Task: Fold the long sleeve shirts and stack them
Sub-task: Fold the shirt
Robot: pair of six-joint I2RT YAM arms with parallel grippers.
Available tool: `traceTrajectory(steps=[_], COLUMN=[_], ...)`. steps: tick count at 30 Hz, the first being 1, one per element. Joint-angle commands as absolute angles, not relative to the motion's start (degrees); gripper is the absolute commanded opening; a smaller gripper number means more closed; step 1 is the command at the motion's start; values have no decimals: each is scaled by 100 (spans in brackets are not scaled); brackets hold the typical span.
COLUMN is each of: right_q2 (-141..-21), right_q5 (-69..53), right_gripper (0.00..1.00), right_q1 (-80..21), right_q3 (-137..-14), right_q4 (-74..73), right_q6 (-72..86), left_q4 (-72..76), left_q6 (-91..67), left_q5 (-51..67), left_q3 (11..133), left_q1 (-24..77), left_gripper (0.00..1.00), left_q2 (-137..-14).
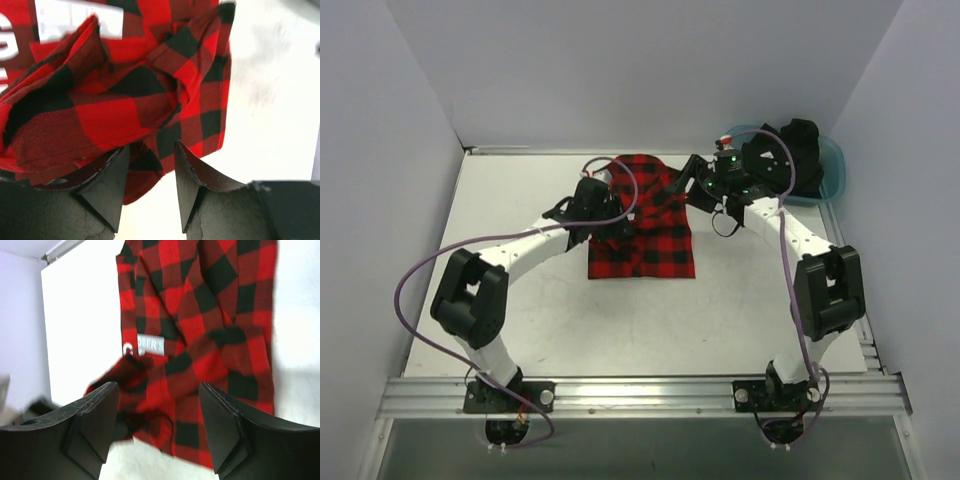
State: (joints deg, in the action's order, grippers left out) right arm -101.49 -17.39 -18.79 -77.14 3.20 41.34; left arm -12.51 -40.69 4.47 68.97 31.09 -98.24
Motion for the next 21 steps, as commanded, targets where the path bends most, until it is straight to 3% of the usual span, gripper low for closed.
traceTrajectory(steps=[1, 11, 15, 16, 21], right_q2=[-9414, -8500, -8411, -8394, -8569], right_q5=[-1828, -1380, -1161, -1117, -1151], right_gripper=[65, 65, 65, 65, 62], right_q1=[-1977, -2101, -2092, -2092, -2188], right_q3=[-7147, -6056, -6029, -6047, -6178], right_q4=[62, -377, -562, -589, -764], right_q6=[3753, 3253, 3024, 2997, 2874], left_q4=[-1204, -1239, -1205, -1152, -1238], left_q6=[-3894, -3551, -3148, -2946, -2935], left_q5=[580, 581, 318, 247, -236], left_q3=[7435, 9385, 9826, 9783, 8635], left_q1=[2954, 2584, 2522, 2531, 2531], left_gripper=[50, 50, 61, 69, 89], left_q2=[-9992, -11363, -11330, -11033, -9907])
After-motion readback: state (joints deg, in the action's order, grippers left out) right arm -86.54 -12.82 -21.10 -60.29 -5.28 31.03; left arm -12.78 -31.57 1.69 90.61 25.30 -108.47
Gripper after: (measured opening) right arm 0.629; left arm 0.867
